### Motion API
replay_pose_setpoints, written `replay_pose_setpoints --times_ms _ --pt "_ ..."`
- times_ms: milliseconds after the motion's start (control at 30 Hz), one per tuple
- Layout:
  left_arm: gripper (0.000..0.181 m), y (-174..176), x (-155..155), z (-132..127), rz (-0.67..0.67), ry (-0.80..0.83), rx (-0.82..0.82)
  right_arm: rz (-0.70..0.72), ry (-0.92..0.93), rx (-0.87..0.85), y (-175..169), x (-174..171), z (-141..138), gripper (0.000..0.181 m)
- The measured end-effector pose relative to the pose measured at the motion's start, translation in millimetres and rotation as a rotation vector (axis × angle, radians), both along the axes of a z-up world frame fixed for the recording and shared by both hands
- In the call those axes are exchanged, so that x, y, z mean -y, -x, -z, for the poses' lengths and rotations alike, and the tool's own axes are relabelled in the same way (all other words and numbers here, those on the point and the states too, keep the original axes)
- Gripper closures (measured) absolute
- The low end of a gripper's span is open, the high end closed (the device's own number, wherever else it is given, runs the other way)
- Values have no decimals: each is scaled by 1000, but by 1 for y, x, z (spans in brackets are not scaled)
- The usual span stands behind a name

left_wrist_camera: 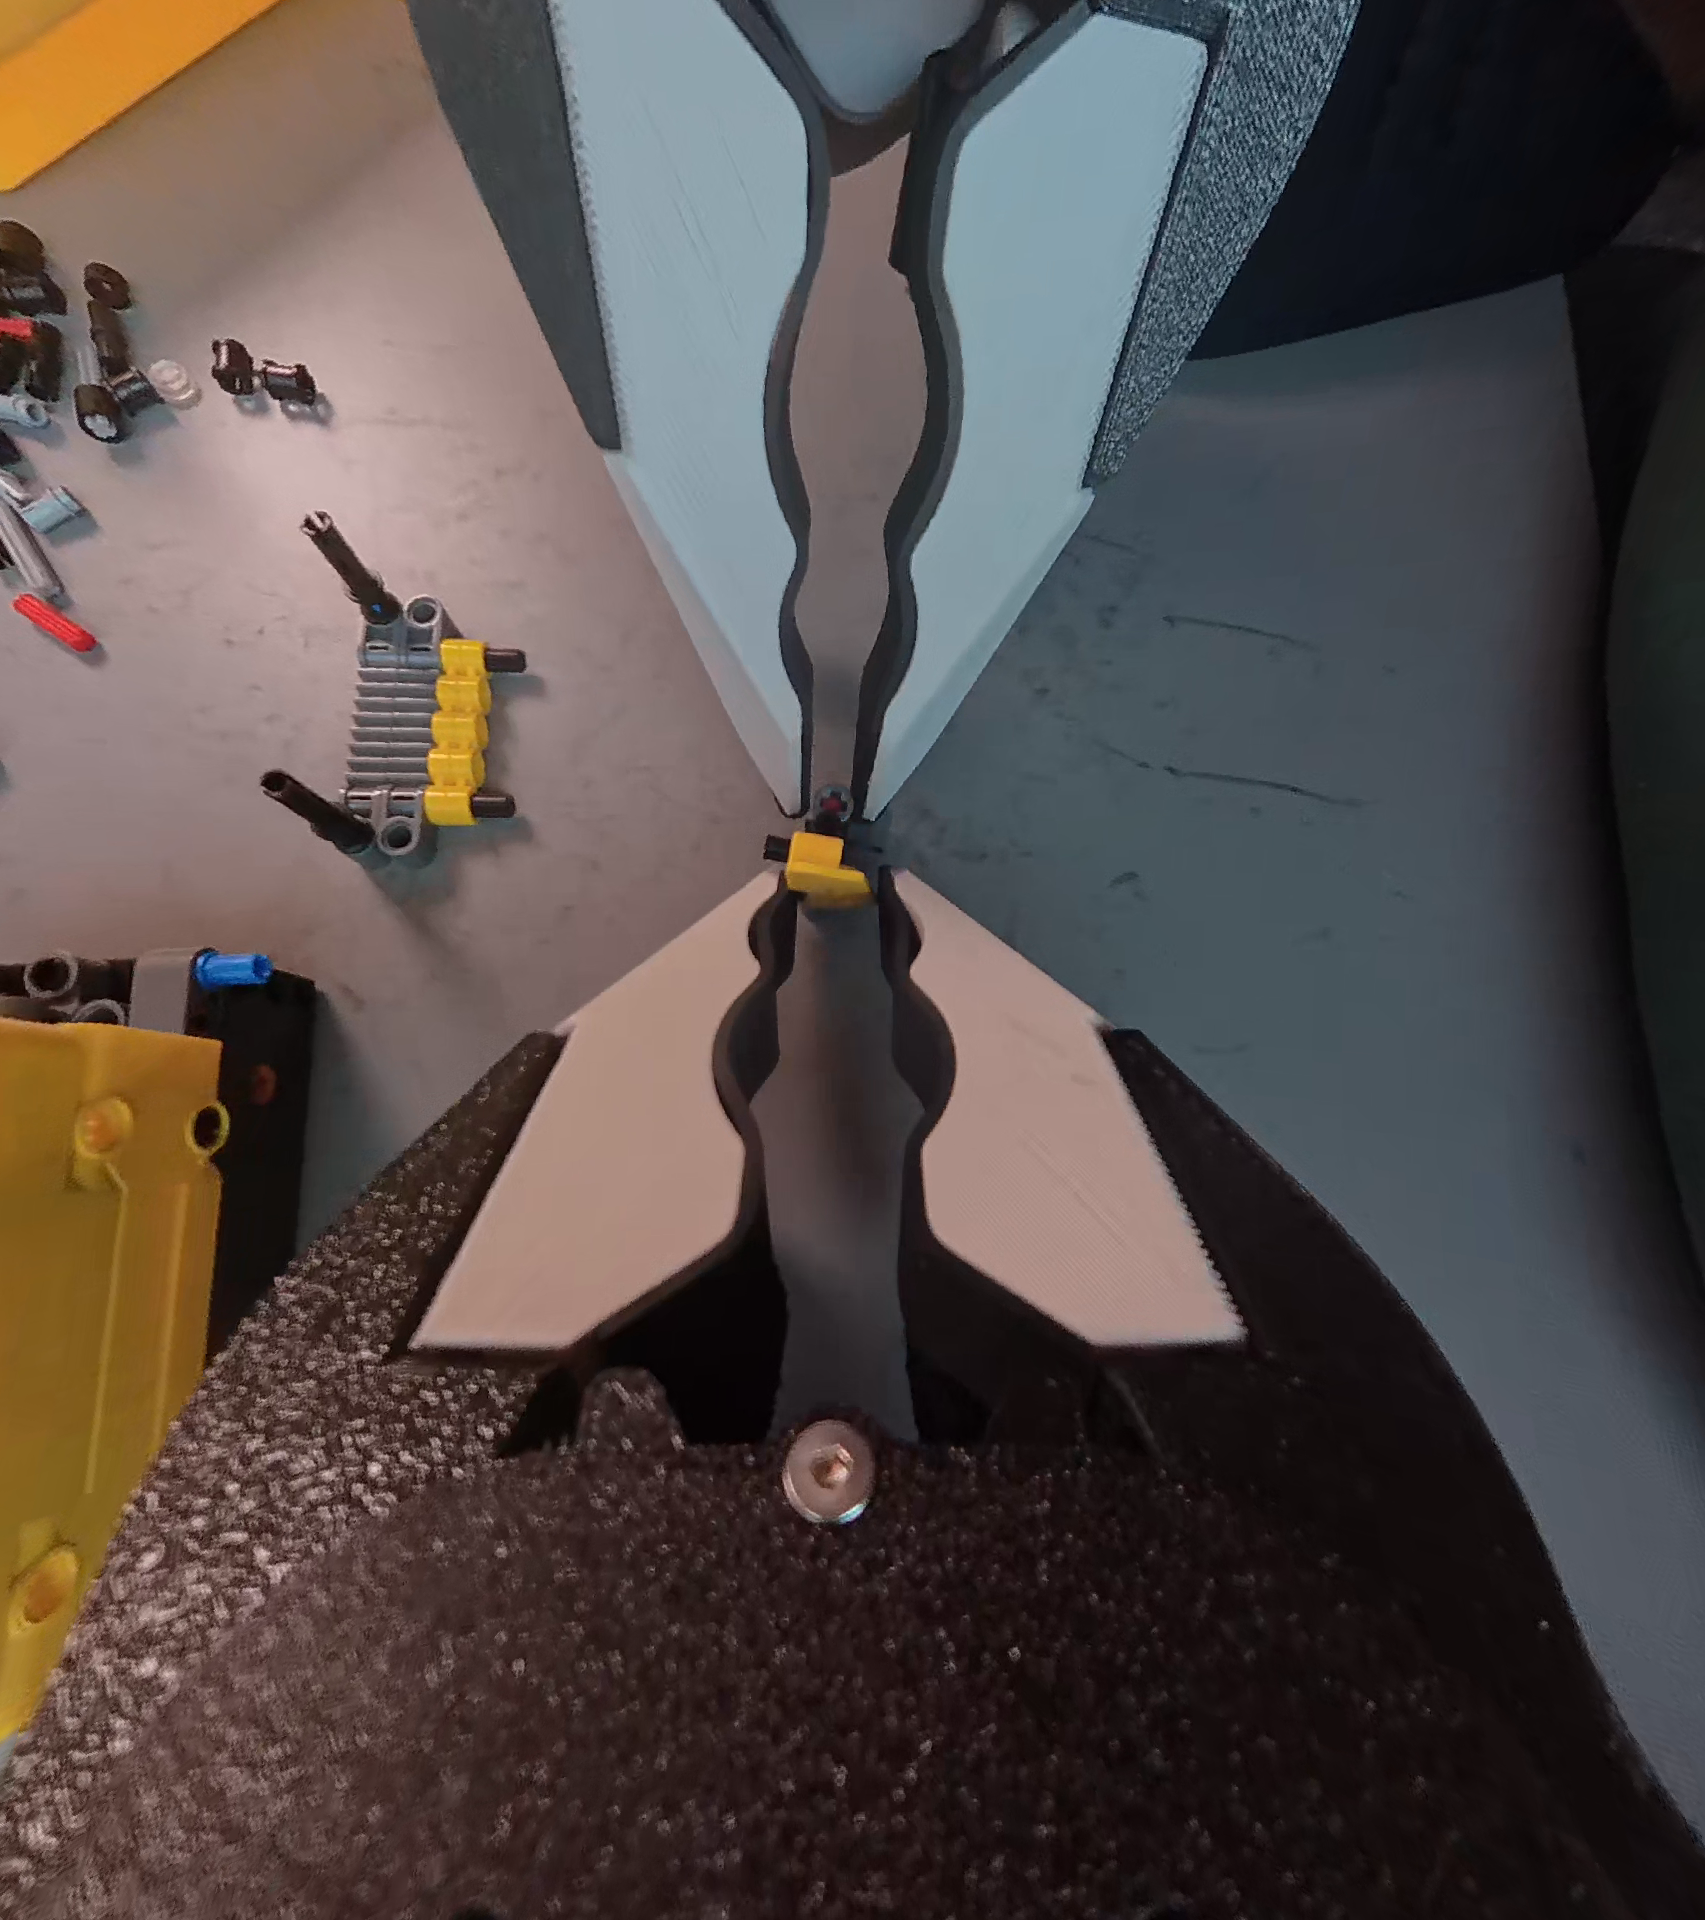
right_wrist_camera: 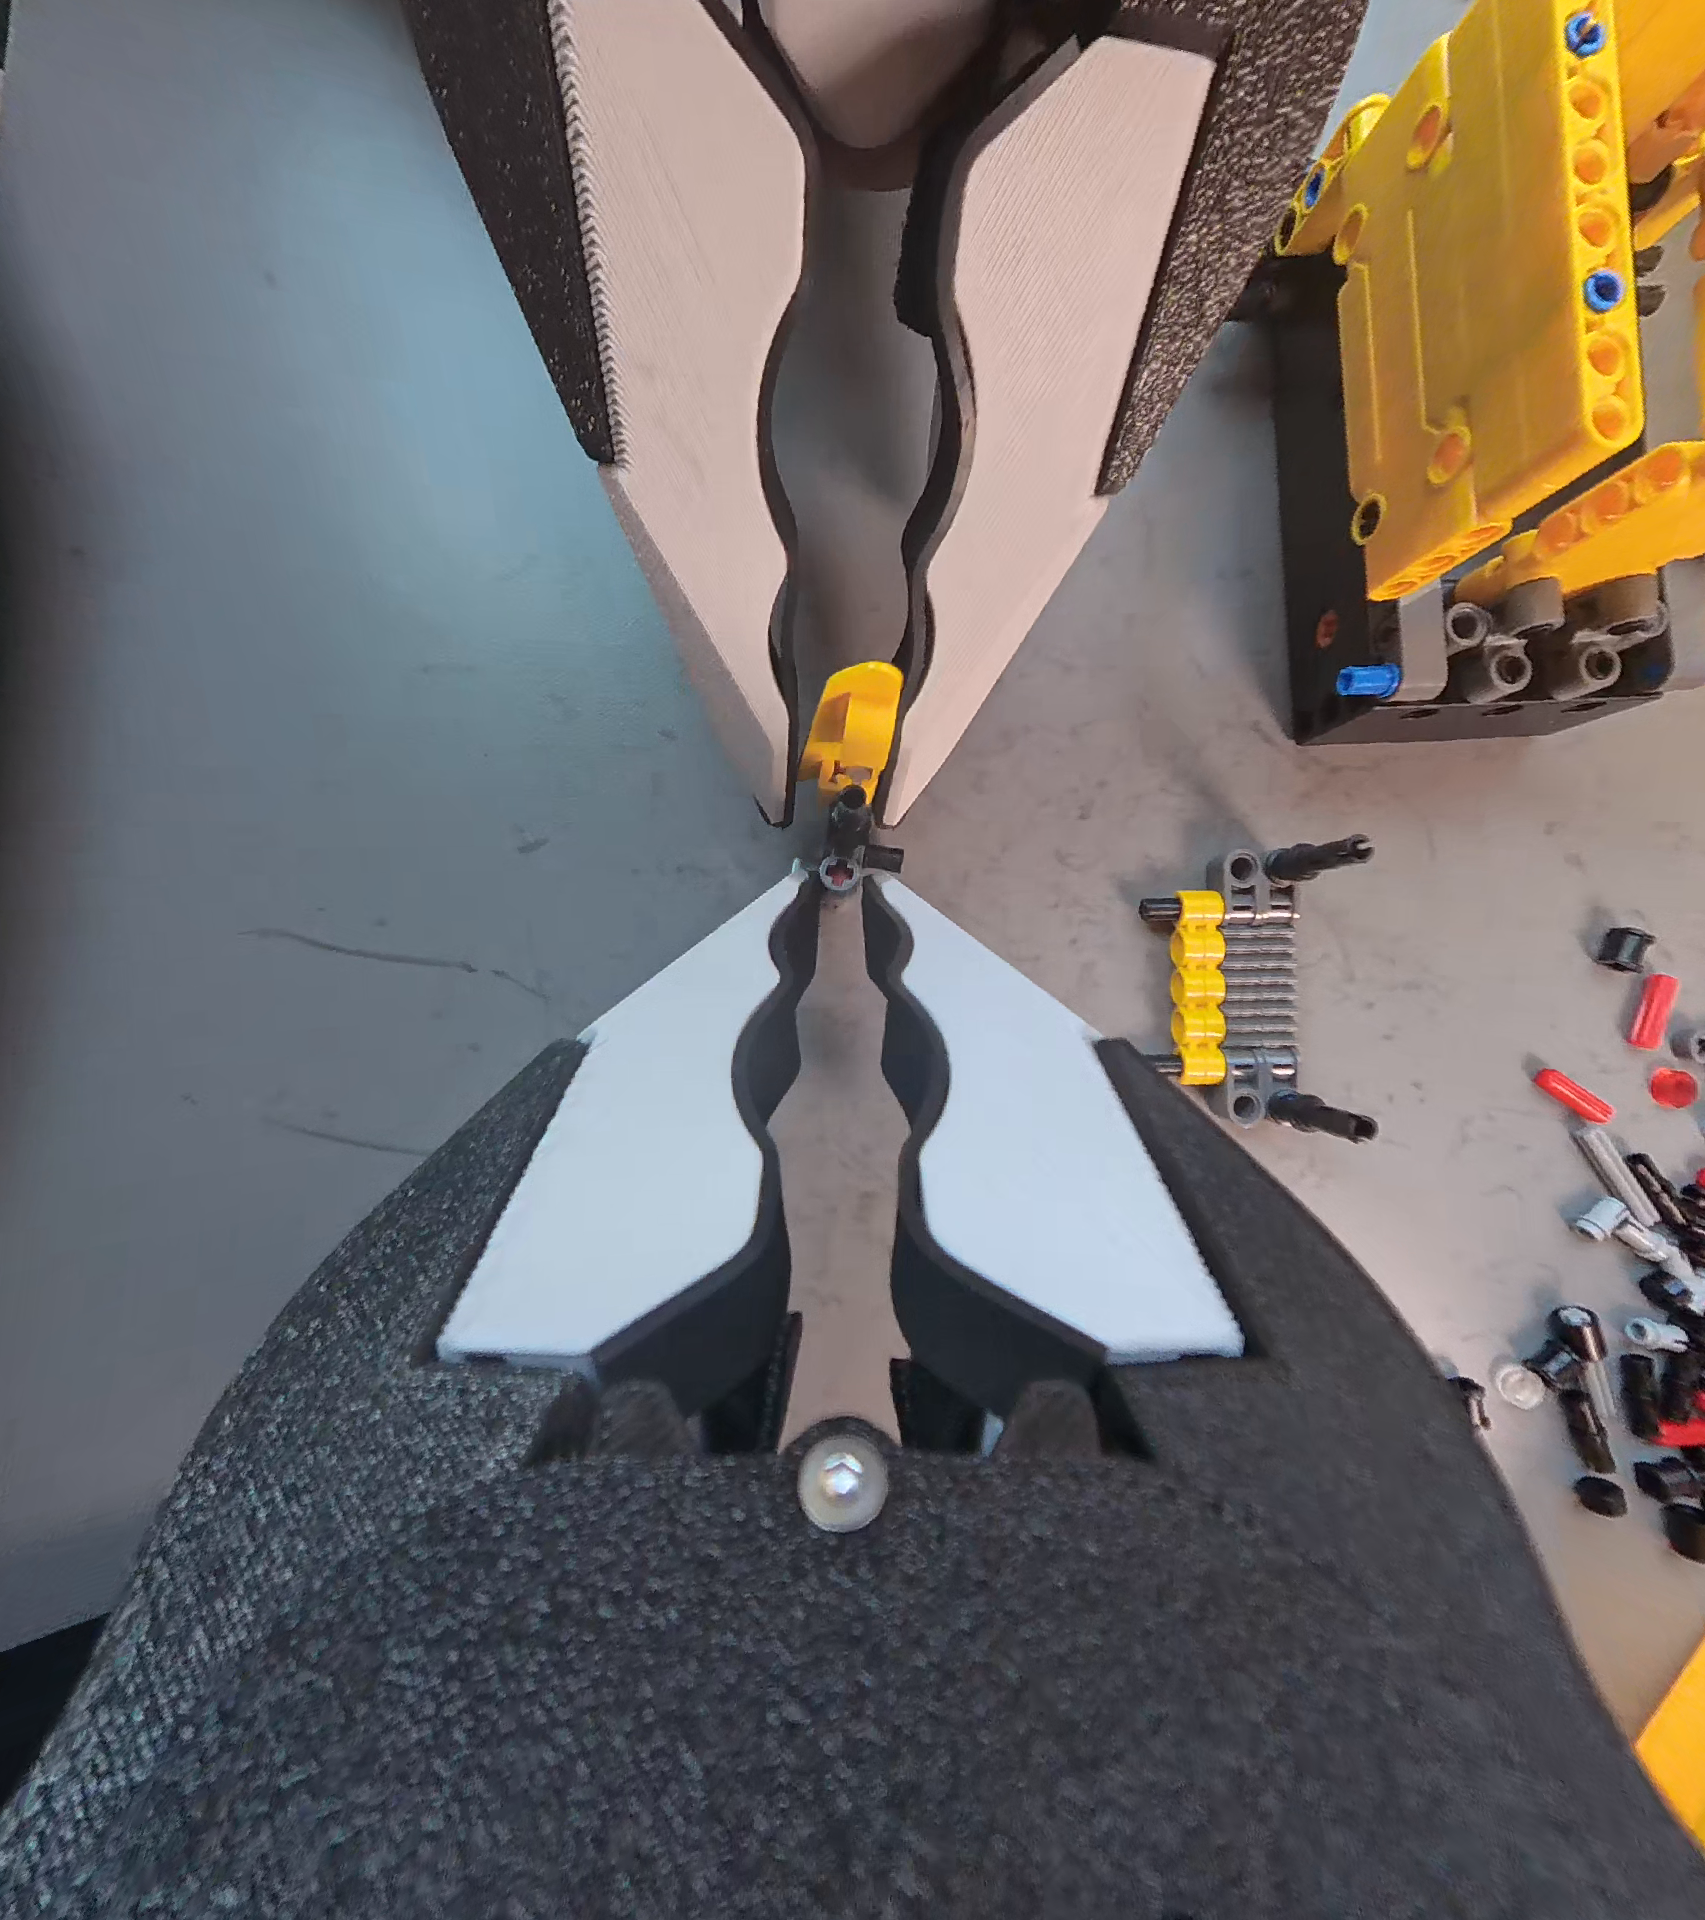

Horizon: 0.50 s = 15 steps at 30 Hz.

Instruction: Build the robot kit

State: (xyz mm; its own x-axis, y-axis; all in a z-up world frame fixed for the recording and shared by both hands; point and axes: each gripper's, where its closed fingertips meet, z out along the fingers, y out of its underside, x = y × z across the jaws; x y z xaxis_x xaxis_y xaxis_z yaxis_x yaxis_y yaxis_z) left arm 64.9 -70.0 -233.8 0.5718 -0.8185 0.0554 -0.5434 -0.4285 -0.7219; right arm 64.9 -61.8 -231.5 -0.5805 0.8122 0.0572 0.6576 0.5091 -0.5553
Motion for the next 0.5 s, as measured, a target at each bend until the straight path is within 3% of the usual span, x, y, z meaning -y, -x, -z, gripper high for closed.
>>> replay_pose_setpoints --times_ms 500 --pt "167 2 4 0 -3 3 27 -18 -46 26 -5 -2 6 181"
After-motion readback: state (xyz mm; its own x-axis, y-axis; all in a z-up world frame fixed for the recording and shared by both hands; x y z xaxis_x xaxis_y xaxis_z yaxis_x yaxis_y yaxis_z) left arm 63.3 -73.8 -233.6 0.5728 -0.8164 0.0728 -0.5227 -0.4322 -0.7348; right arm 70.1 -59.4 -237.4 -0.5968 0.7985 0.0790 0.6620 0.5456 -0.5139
